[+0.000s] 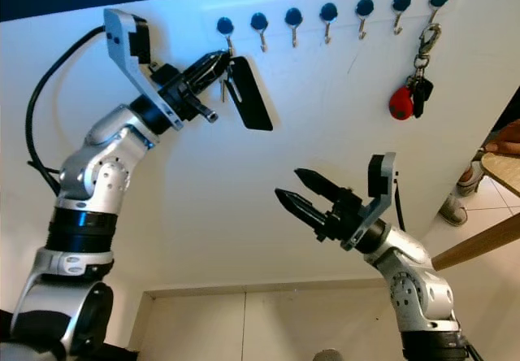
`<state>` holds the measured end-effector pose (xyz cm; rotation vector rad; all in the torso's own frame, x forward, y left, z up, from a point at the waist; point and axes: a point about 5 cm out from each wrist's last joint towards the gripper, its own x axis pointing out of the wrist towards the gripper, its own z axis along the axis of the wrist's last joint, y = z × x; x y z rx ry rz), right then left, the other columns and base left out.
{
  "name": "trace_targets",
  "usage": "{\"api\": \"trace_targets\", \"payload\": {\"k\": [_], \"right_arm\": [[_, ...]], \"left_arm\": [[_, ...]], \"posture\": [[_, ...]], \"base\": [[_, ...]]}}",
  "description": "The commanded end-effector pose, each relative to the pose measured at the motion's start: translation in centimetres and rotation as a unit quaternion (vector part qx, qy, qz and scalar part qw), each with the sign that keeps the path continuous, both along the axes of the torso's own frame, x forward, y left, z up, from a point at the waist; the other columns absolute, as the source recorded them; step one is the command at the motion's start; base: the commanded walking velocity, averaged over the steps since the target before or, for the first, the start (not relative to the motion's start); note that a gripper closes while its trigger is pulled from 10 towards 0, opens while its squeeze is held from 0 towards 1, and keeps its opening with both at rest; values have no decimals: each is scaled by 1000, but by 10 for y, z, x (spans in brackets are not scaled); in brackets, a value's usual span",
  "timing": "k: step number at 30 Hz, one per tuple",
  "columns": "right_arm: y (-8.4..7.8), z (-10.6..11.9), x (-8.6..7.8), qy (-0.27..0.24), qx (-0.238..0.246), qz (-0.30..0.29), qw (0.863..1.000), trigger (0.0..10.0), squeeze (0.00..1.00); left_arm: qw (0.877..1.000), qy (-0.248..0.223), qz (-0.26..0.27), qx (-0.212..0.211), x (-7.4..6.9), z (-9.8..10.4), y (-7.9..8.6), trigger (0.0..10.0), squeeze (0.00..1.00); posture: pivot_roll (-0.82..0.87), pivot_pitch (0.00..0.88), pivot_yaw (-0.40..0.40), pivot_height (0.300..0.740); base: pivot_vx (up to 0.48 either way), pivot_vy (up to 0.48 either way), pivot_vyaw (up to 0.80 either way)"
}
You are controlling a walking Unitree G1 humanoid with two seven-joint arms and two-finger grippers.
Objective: Hang keys on a hook
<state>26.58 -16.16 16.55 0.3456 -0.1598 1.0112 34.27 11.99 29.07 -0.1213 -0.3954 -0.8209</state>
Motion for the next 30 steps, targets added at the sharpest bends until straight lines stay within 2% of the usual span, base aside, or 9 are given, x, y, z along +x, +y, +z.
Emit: {"api": "trace_targets", "payload": {"k": [1, 8, 12, 25, 30], "right_arm": [[5, -3, 0, 3, 1, 6, 1000, 10000, 0], [5, -3, 0, 4, 1, 5, 1000, 10000, 0], [5, -3, 0, 4, 2, 4, 1000, 10000, 0], [4, -3, -1, 7, 3, 5, 1000, 10000, 0], [4, -4, -1, 7, 4, 5, 1000, 10000, 0]], "left_arm": [[1000, 12, 20, 15, 2, -10, 3, 10000, 0], [999, 8, 28, 22, 3, -11, 5, 10000, 0], [1000, 6, 7, -11, 1, -6, 11, 10000, 0], [998, -11, -52, -25, -11, -2, 17, 10000, 0], [997, -19, -65, -48, -14, 3, 22, 10000, 0]], "posture": [[-192, 106, 131, 740], [-192, 108, 134, 740], [-192, 109, 135, 740], [-192, 118, 135, 740], [-192, 118, 135, 740]], "base": [[0, 0, 0], [0, 0, 0], [0, 0, 0], [0, 0, 0], [0, 0, 0]]}}
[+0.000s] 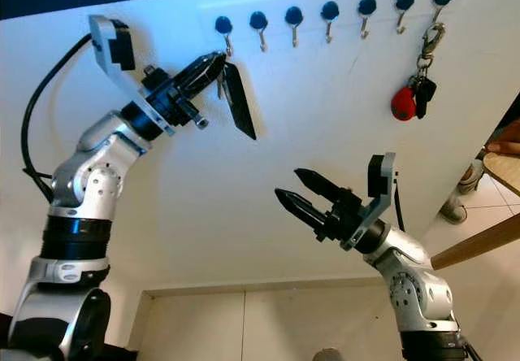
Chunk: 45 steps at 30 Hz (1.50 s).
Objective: Hang keys on a hook
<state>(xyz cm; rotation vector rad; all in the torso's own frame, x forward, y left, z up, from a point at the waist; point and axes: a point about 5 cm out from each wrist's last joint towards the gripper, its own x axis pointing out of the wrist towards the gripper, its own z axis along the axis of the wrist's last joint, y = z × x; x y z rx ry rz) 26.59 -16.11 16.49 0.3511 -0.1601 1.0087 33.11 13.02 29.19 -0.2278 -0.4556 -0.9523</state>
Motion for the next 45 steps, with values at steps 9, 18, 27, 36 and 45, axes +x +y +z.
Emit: {"api": "trace_targets", "payload": {"k": [9, 18, 27, 36, 45], "right_arm": [[4, -3, -2, 6, 4, 7, 1000, 10000, 0], [6, -1, -6, 1, 1, 30, 1000, 10000, 0], [-2, 41, -29, -61, 130, 123, 982, 10000, 0], [-19, 57, -34, -89, 163, 171, 968, 10000, 1000], [-20, 66, -27, -84, 129, 200, 968, 10000, 1000]], "left_arm": [[997, -32, -52, -42, -17, 14, 21, 10000, 0], [988, -51, -145, -25, -41, 13, 19, 10000, 0], [968, -37, -240, 58, -67, -3, 22, 10000, 0], [960, -37, -265, 82, -64, 2, 30, 10000, 0], [919, -35, -374, 119, -75, 8, 28, 10000, 0]], "posture": [[-190, 121, 135, 740], [-192, 118, 131, 740], [-184, 107, 126, 740], [-173, 99, 119, 740], [-176, 87, 115, 740]], "base": [[0, 0, 0], [0, 0, 0], [0, 0, 0], [0, 0, 0], [0, 0, 0]]}}
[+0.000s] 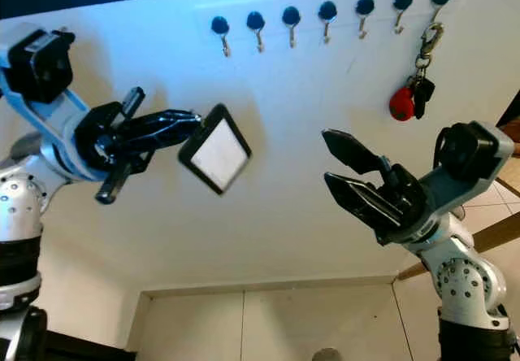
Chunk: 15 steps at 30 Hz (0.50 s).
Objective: Hang keys on a hook
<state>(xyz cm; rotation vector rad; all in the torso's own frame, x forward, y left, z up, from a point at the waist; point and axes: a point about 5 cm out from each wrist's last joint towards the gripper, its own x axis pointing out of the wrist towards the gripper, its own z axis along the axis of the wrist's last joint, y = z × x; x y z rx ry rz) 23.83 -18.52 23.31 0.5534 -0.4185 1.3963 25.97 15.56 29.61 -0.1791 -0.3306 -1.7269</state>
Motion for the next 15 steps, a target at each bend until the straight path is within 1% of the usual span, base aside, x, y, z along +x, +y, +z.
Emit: {"api": "trace_targets", "payload": {"k": [1, 2, 3, 4, 5, 7, 8, 10, 11, 13, 14, 15], "right_arm": [[4, -3, 3, 9, -29, 20, 999, 10000, 976], [4, -4, 7, 12, -44, 21, 999, 10000, 443], [3, -4, 9, 15, -53, 21, 998, 10000, 443], [3, -4, 9, 15, -53, 21, 998, 10000, 443], [4, -5, 11, 17, -72, 20, 997, 10000, 0], [7, -9, 16, 26, -94, 19, 995, 10000, 0], [12, -13, 17, 32, -113, 24, 993, 10000, 0], [21, -21, 17, 42, -133, 39, 990, 10000, 0], [21, -21, 17, 42, -133, 39, 990, 10000, 0], [32, -26, 15, 51, -133, 69, 987, 10000, 0], [32, -26, 15, 51, -133, 69, 987, 10000, 0], [36, -27, 14, 52, -133, 80, 987, 10000, 0]], "left_arm": [[999, -10, -37, 33, -6, 4, 2, 10000, 0], [997, -10, -51, 50, -6, 3, 2, 10000, 0], [996, -9, -57, 60, -6, 3, 2, 10000, 0], [996, -9, -57, 60, -6, 3, 2, 10000, 0], [995, -10, -63, 72, -5, 3, 3, 10000, 0], [994, -13, -71, 82, -5, 5, 2, 10000, 0], [993, -15, -79, 86, -5, 6, 1, 10000, 0], [992, -19, -90, 90, -6, 8, -2, 10000, 0], [992, -19, -90, 90, -6, 8, -2, 10000, 0], [990, -22, -101, 94, -6, 8, -6, 10000, 0], [990, -22, -101, 94, -6, 8, -6, 10000, 0], [990, -22, -104, 95, -6, 8, -7, 10000, 0]], "posture": [[-177, 85, 114, 740], [-175, 83, 113, 740], [-175, 83, 113, 740], [-175, 83, 113, 740], [-175, 81, 112, 740], [-175, 80, 111, 740], [-175, 80, 111, 740], [-173, 78, 110, 740], [-173, 78, 110, 740], [-173, 78, 110, 740], [-173, 78, 110, 740], [-171, 76, 113, 740]], "base": [[0, 0, 0], [0, 0, 0], [0, 0, 0], [0, 0, 0], [0, 0, 0], [0, 0, 0], [0, 0, 0], [0, 0, 0], [0, 0, 0], [0, 0, 0], [0, 0, 0], [0, 0, 0]]}}
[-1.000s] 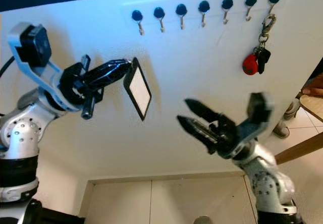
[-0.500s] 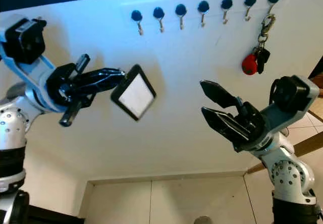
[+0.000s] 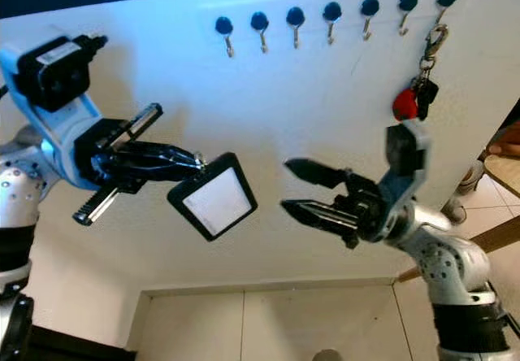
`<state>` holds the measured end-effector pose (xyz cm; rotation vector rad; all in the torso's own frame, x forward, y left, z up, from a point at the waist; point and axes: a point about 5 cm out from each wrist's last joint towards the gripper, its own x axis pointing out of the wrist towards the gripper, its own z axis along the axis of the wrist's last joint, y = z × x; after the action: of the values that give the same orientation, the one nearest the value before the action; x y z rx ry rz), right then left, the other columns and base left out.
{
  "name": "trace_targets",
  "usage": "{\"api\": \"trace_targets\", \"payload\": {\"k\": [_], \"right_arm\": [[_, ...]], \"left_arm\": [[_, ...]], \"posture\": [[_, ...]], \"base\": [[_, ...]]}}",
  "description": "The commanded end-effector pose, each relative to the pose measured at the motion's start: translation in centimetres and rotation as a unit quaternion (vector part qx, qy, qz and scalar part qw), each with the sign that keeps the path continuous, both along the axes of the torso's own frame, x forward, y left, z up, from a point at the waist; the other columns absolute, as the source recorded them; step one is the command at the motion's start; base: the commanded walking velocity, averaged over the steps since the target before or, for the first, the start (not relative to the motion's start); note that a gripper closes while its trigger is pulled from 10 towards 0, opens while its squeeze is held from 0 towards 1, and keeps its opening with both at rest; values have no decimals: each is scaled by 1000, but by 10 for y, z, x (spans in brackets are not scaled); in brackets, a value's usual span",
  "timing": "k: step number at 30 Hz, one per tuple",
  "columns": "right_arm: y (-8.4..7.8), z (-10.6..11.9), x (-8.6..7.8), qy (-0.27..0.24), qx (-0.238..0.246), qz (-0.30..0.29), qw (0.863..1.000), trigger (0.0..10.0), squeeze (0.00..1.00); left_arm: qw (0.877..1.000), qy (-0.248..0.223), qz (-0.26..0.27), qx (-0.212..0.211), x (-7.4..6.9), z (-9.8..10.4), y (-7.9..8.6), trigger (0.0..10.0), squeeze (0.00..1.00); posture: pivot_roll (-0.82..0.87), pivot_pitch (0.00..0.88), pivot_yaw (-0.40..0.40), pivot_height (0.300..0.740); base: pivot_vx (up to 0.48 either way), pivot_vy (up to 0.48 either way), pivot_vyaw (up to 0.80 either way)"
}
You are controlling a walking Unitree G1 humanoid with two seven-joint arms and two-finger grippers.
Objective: Hang keys on a hook
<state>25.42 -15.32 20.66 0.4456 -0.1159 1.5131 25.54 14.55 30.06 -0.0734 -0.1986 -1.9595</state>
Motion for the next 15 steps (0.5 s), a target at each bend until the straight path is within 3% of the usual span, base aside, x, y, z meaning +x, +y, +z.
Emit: {"api": "trace_targets", "payload": {"k": [1, 15], "right_arm": [[7, -1, -2, 3, -1, 26, 1000, 10000, 0], [43, -1, -5, -9, -19, 113, 993, 10000, 0]], "left_arm": [[1000, -10, -3, 17, -1, 2, 2, 10000, 0], [999, -14, -36, 31, 4, 0, -11, 10000, 0]], "posture": [[-173, 76, 114, 740], [-185, 72, 120, 740]], "base": [[0, 0, 0], [0, 0, 0]]}}
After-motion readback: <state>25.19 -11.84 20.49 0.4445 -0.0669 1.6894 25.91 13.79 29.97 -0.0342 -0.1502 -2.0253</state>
